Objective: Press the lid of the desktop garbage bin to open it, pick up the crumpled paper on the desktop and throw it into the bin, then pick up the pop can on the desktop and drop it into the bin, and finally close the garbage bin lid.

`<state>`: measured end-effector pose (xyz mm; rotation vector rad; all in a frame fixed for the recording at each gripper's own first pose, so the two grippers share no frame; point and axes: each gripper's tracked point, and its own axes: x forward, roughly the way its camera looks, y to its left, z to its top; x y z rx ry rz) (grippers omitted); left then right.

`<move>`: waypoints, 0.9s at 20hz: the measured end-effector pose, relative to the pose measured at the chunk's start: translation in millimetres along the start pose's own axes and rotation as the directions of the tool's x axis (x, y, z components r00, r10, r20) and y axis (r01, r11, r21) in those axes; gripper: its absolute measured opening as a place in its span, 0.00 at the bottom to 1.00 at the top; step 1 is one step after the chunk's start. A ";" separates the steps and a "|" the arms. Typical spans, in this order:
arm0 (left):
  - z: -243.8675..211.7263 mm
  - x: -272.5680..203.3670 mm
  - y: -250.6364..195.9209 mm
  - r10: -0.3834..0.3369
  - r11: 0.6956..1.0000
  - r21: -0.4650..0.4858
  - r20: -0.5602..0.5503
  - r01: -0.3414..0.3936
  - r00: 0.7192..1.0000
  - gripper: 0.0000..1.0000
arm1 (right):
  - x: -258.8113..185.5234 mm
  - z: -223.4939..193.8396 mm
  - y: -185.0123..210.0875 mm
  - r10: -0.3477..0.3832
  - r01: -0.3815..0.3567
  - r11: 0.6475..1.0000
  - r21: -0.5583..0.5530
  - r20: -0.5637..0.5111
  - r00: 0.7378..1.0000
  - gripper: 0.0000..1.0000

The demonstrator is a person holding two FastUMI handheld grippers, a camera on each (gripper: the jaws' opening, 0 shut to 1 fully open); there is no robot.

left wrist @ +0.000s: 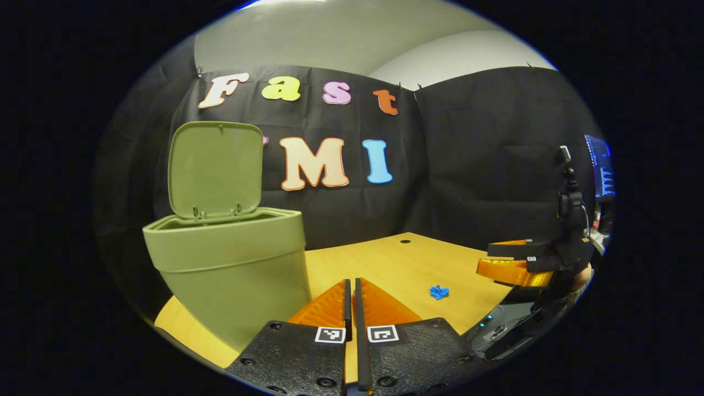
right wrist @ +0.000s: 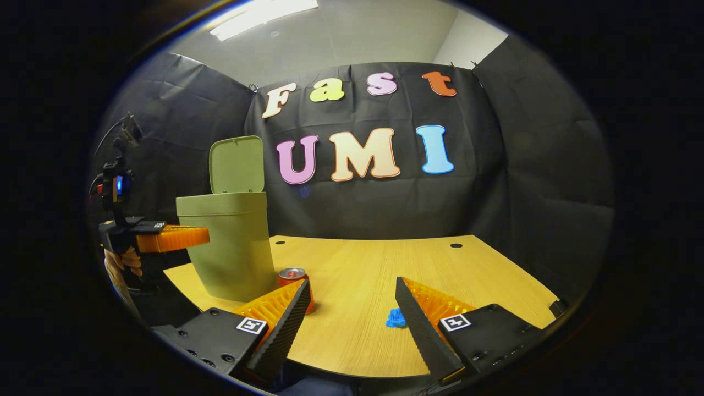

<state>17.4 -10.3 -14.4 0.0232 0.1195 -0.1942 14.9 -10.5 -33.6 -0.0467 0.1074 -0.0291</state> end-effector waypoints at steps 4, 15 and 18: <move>-33.7 0.6 -11.8 -0.053 0.999 -0.011 -0.052 0.052 0.997 0.11 | 11.4 -12.8 -14.2 -0.036 0.035 0.999 -0.018 -0.039 0.999 0.98; -62.8 7.6 -0.8 -0.038 0.998 0.036 -0.092 0.041 0.995 0.95 | 52.2 -65.8 -54.3 -0.089 0.067 0.993 -0.098 -0.232 0.969 0.98; -64.8 8.3 0.6 -0.033 0.998 0.043 -0.103 0.038 0.994 0.95 | 68.9 -79.6 -61.7 -0.064 0.025 0.993 -0.116 -0.341 0.938 0.99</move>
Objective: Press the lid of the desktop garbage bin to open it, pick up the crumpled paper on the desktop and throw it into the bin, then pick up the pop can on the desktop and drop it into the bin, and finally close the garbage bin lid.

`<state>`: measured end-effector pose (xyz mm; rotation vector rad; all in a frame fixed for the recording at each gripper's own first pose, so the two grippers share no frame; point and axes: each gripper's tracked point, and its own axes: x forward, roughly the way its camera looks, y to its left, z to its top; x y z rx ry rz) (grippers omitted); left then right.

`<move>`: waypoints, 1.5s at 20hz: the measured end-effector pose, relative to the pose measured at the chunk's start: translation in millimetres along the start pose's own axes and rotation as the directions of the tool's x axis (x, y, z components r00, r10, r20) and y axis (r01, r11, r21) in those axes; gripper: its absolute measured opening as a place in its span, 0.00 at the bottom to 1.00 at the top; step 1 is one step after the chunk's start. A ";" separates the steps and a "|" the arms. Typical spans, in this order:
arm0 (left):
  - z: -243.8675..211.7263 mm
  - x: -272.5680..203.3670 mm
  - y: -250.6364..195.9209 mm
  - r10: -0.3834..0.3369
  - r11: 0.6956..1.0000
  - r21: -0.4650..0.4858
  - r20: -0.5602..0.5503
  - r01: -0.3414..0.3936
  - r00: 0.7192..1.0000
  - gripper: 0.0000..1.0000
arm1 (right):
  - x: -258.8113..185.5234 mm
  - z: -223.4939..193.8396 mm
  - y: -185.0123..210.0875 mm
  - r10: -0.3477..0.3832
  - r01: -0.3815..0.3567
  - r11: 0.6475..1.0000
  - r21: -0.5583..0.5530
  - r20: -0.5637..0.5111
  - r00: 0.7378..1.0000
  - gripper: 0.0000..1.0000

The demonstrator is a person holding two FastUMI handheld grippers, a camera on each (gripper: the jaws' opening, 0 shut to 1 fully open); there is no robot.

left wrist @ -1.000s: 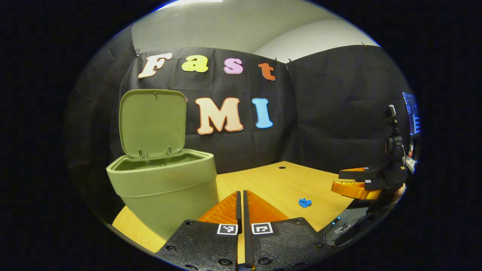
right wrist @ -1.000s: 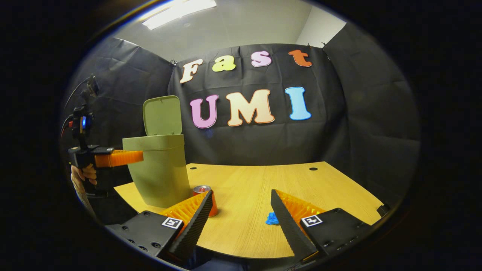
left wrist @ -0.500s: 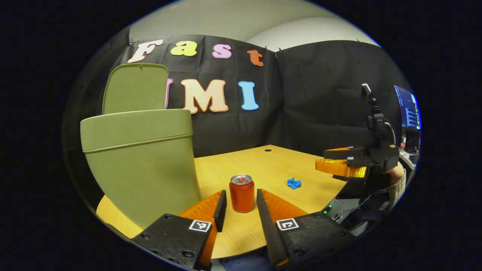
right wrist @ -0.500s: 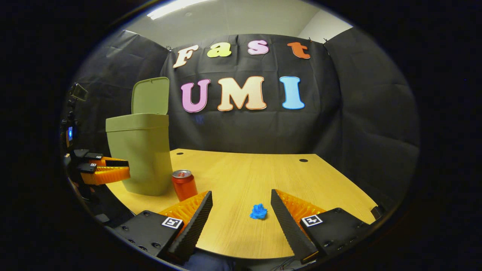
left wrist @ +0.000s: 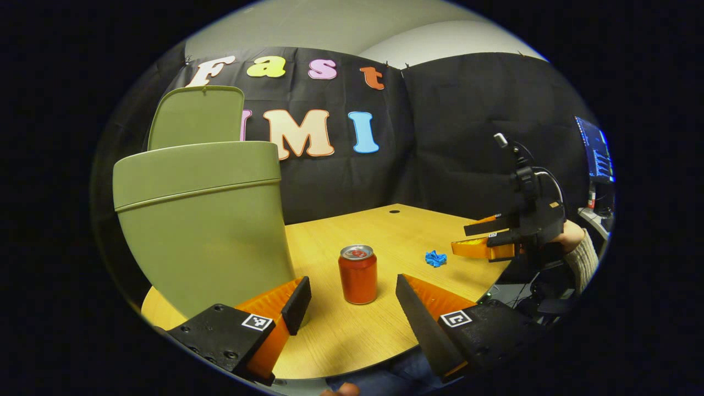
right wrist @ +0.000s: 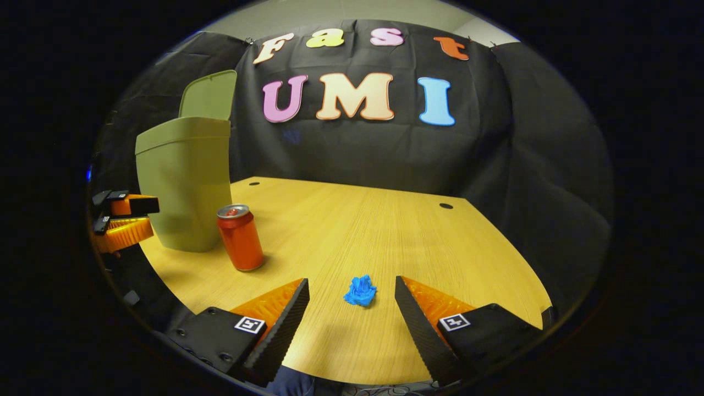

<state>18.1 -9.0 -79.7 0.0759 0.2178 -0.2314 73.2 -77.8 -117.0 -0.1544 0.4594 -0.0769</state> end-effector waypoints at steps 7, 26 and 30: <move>-12.6 5.9 5.9 0.000 1.000 -0.010 -0.038 0.000 0.999 0.95 | 47.7 -11.0 2.7 0.044 -0.053 0.997 -0.048 -0.182 0.982 0.99; -16.6 7.1 19.7 0.026 1.000 -0.011 -0.052 -0.027 0.998 0.95 | 70.9 -22.6 0.5 0.041 -0.048 0.999 -0.020 -0.290 0.956 0.23; -16.8 6.3 18.4 0.024 1.000 -0.014 -0.053 -0.025 0.998 0.95 | 63.1 -15.4 -5.0 0.028 -0.036 0.999 -0.024 -0.275 0.961 0.17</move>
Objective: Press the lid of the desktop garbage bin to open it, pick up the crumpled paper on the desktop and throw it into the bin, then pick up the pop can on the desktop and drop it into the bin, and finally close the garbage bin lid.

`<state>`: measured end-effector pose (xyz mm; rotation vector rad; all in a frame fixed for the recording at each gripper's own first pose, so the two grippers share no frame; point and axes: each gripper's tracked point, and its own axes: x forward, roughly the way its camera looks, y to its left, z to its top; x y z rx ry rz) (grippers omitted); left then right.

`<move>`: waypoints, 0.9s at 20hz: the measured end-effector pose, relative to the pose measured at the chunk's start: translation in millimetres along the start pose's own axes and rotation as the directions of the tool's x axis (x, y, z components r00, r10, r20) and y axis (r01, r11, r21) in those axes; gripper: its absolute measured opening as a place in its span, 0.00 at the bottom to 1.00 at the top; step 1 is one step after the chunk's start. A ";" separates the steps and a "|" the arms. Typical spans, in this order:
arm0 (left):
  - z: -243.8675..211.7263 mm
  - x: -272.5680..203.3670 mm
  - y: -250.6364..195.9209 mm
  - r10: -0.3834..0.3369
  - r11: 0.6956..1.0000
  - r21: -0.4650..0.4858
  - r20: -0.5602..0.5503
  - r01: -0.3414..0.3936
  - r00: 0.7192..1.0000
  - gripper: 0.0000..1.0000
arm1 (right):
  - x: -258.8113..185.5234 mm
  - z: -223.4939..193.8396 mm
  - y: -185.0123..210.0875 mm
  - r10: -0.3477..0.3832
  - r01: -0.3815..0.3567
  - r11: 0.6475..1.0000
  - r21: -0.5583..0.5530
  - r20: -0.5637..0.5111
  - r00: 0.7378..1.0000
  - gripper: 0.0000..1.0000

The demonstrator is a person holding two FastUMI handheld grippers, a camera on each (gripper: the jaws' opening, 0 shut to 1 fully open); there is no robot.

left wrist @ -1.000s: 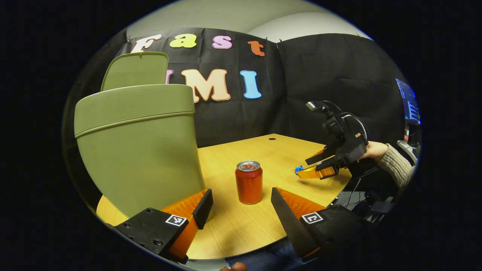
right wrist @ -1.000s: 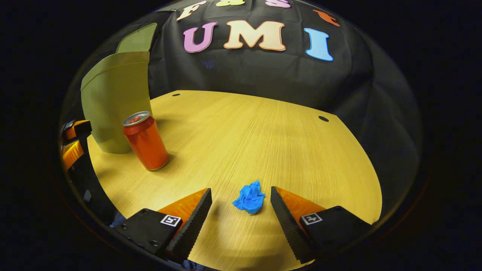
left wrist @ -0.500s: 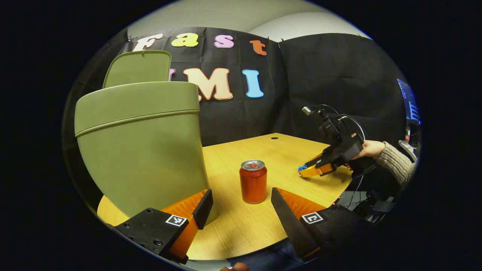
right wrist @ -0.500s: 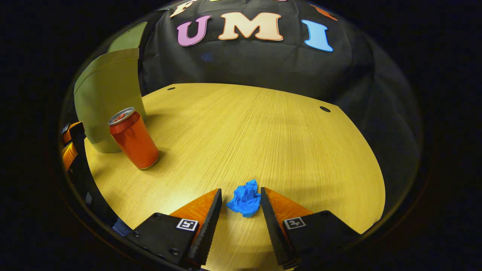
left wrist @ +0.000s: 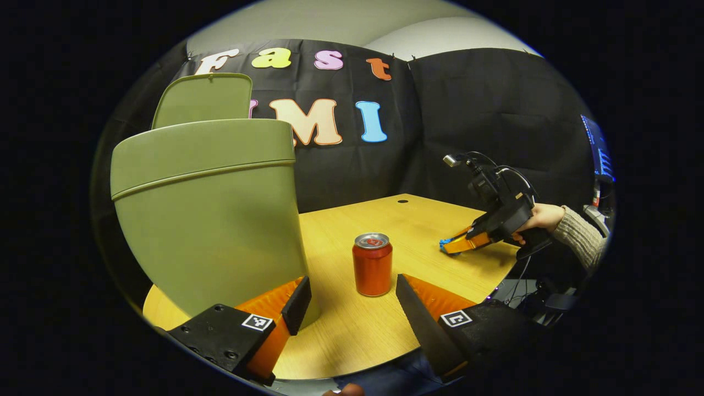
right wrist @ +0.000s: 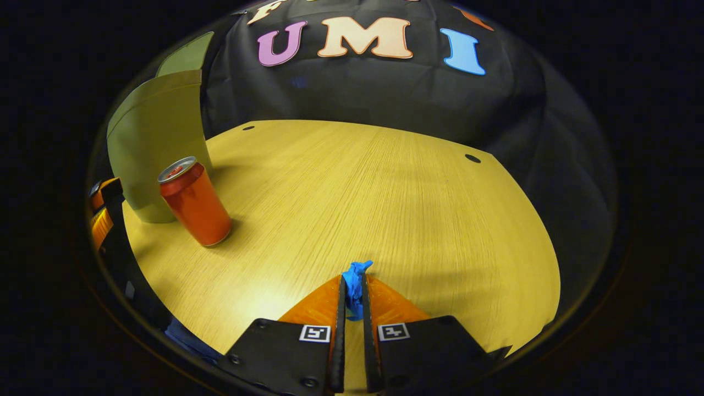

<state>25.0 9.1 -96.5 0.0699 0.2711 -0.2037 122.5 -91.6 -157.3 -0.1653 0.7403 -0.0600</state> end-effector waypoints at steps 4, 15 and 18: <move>0.1 -1.4 -2.3 -0.006 1.000 0.000 -0.002 0.006 1.000 0.95 | -20.8 27.4 6.5 0.004 -0.003 1.000 -0.024 0.059 0.998 0.17; -3.1 -1.5 -4.8 -0.008 1.000 -0.023 -0.017 0.008 1.000 0.95 | -113.9 190.7 94.6 0.121 -0.051 0.979 -0.199 0.355 0.927 0.17; -2.7 -1.5 -6.9 -0.015 1.000 -0.023 -0.018 0.014 1.000 0.95 | -135.8 236.5 135.0 0.182 -0.074 0.964 -0.254 0.433 0.883 0.17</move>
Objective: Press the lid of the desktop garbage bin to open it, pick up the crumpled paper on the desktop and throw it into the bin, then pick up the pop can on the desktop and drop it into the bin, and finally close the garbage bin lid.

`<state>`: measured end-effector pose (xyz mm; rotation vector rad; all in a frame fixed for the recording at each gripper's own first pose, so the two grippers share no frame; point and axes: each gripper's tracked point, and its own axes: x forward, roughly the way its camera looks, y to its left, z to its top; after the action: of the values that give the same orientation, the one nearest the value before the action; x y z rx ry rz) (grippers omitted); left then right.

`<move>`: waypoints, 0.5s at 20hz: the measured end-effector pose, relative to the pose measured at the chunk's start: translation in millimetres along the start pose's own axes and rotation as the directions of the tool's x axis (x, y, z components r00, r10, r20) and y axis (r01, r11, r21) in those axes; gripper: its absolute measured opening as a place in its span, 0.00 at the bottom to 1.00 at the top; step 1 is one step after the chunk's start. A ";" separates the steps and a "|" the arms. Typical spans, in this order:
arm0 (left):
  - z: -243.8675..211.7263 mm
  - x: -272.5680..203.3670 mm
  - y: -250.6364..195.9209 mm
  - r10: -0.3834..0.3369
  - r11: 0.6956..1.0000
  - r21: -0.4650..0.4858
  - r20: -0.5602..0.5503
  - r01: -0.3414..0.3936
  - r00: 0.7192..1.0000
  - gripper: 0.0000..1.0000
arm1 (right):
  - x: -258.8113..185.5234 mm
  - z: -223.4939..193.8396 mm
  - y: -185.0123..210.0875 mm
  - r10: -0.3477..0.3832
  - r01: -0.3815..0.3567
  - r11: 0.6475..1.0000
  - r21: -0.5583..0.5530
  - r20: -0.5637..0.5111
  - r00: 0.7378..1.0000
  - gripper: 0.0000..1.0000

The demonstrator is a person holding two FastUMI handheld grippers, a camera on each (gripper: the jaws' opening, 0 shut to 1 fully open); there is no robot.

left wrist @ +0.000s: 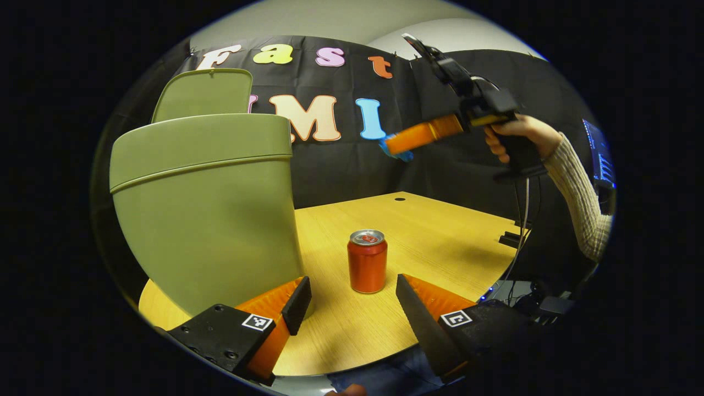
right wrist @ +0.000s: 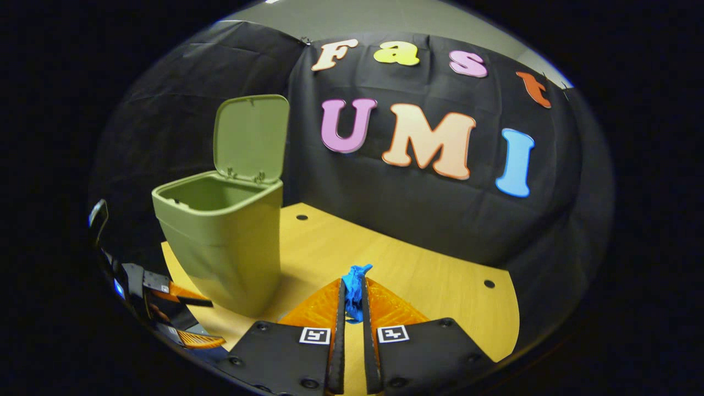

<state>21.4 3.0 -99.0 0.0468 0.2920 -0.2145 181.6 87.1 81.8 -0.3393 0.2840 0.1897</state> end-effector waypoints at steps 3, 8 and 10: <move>-0.4 -1.2 -3.0 -0.008 1.000 0.002 -0.002 0.008 1.000 0.95 | 8.2 52.9 43.7 0.070 -0.066 0.996 -0.052 0.084 0.994 0.17; 5.2 -4.9 1.2 0.002 1.000 0.017 0.009 -0.002 1.000 0.95 | 27.1 97.6 111.1 0.201 -0.190 0.977 -0.097 0.118 0.972 0.17; 3.7 -5.1 1.1 -0.002 1.000 0.015 0.009 0.002 1.000 0.95 | 34.0 109.0 131.5 0.243 -0.228 0.966 -0.121 0.126 0.962 0.17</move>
<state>17.9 4.8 -94.0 0.0603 0.2812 -0.2191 209.8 252.0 130.5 -0.3943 0.1749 0.4632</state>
